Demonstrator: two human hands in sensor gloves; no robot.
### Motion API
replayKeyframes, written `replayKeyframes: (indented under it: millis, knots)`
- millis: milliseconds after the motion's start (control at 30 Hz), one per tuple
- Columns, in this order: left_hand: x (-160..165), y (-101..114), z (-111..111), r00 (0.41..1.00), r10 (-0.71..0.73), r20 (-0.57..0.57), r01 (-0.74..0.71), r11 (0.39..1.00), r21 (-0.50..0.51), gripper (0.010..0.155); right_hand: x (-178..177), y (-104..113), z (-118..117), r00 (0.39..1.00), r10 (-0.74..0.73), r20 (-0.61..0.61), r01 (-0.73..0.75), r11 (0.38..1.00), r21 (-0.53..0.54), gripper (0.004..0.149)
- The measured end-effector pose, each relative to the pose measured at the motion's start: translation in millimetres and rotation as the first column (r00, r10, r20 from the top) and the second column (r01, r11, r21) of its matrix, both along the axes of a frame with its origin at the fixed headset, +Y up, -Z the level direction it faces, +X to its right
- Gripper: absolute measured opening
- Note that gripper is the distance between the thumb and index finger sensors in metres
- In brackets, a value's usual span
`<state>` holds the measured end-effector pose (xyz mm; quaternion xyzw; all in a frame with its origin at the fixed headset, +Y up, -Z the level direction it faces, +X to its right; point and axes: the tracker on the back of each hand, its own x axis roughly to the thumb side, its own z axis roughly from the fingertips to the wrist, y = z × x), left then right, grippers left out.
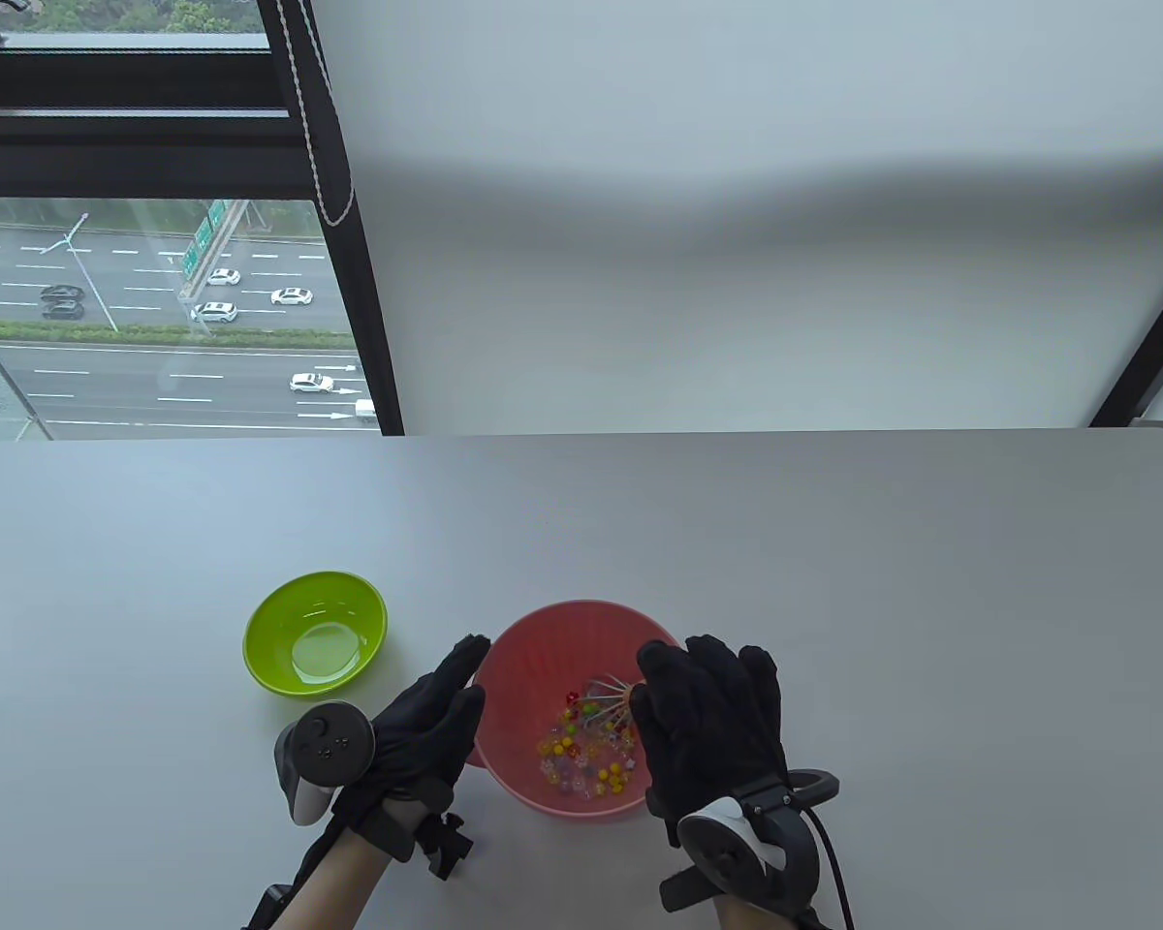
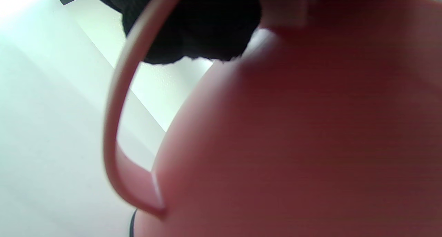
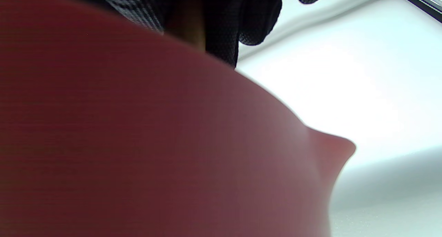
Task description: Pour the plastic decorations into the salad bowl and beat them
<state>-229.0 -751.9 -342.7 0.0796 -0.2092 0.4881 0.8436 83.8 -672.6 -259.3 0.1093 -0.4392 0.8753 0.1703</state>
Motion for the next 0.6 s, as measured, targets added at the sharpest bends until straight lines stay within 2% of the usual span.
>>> replayKeyframes:
  millis: [267,600]
  knots:
    - [0.0,0.0,0.0,1.000,0.000,0.000,0.000,1.000,0.000,0.069,4.1,2.0,1.8,1.000,-0.011,0.013,0.010,1.000,0.020,0.051]
    - [0.0,0.0,0.0,1.000,0.000,0.000,0.000,1.000,0.000,0.069,4.8,0.3,-0.6,0.999,-0.046,-0.014,0.046,0.998,-0.030,0.054]
